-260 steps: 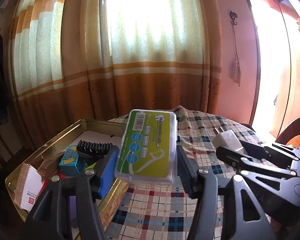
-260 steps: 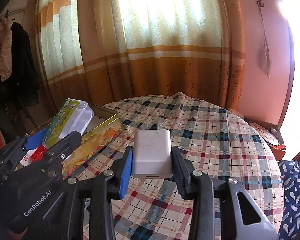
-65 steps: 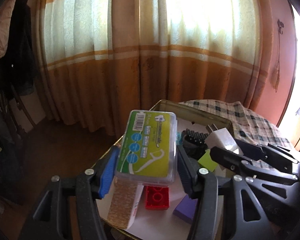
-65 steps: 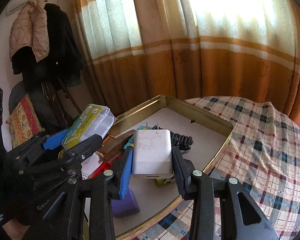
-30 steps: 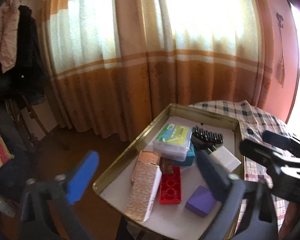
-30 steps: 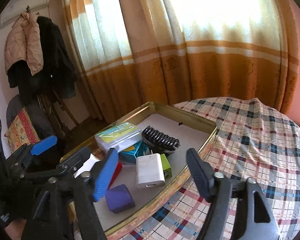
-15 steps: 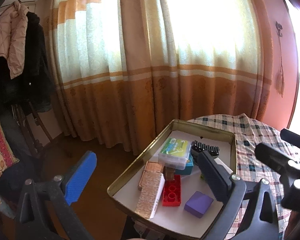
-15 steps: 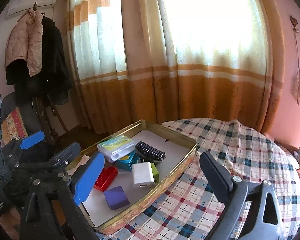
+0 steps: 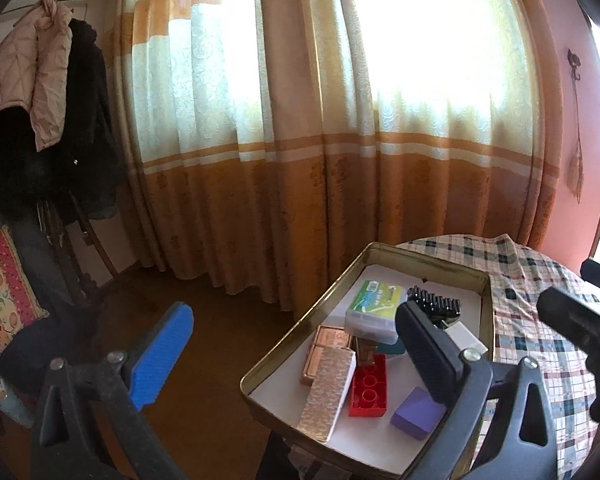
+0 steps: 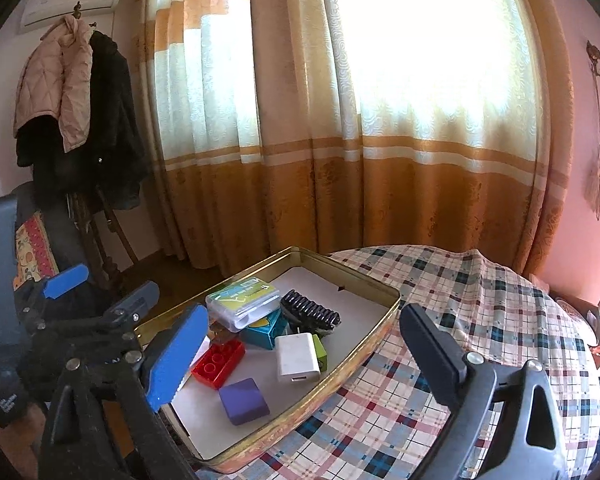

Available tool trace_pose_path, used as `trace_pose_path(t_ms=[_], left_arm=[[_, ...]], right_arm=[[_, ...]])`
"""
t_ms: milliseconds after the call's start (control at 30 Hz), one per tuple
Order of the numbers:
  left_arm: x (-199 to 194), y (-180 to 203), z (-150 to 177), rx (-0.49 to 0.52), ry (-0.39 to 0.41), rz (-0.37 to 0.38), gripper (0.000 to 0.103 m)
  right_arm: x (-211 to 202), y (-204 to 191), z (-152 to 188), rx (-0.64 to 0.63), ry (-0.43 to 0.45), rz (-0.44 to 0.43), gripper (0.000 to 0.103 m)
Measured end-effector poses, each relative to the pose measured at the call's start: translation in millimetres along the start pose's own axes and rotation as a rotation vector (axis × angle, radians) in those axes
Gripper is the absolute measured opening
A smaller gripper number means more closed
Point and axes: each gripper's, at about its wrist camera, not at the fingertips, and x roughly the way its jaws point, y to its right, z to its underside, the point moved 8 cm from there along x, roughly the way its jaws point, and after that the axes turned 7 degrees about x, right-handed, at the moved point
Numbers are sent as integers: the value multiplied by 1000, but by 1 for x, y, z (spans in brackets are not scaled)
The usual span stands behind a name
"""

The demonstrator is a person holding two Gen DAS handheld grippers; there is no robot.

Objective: Organize rigid objects

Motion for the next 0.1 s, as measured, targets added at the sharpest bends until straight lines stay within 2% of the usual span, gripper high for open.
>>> trace_pose_path(t_ms=[100], left_arm=[[-1,1,0,7,4,4,103]], right_arm=[[0,0,0,-1,0,2,98]])
